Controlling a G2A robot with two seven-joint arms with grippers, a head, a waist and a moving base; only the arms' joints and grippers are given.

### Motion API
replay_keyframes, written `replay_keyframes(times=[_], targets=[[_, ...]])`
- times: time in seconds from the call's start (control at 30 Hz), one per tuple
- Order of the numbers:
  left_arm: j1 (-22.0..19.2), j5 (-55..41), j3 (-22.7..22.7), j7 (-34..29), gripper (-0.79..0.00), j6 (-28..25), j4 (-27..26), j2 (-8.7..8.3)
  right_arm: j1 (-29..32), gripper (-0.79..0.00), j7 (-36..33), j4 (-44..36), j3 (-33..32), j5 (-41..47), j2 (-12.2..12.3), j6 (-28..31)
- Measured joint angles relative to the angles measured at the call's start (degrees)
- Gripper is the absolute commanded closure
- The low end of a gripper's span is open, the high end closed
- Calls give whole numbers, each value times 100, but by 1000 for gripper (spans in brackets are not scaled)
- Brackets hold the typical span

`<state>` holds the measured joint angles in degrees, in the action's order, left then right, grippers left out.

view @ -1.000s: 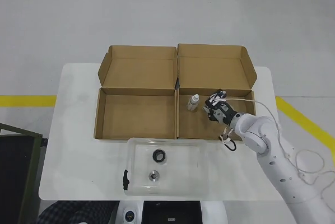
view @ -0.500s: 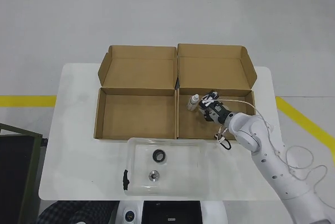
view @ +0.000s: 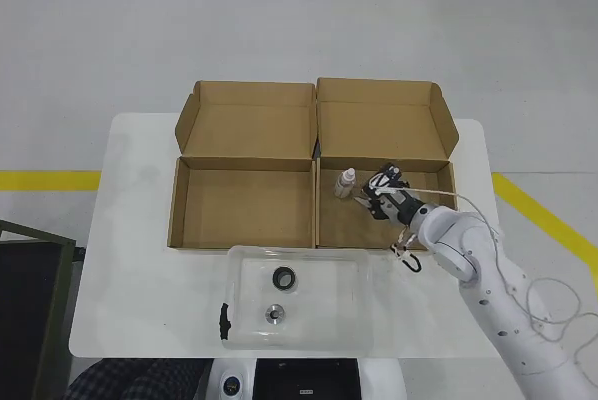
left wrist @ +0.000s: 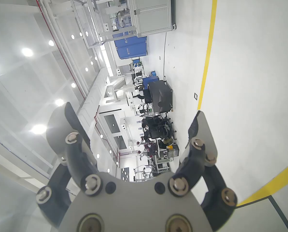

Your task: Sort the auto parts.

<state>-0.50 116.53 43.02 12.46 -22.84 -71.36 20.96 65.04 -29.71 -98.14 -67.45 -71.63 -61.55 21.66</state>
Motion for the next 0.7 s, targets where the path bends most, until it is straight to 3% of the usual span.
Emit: replay_keyframes(times=[0.37,0.7], targets=[[0,0,0,0,-785,0,0,0,996,-591,185,-1339,-476,11,134,551],[0,0,0,0,-785,0,0,0,1723,-631,465,-2194,-383,-210,184,919]])
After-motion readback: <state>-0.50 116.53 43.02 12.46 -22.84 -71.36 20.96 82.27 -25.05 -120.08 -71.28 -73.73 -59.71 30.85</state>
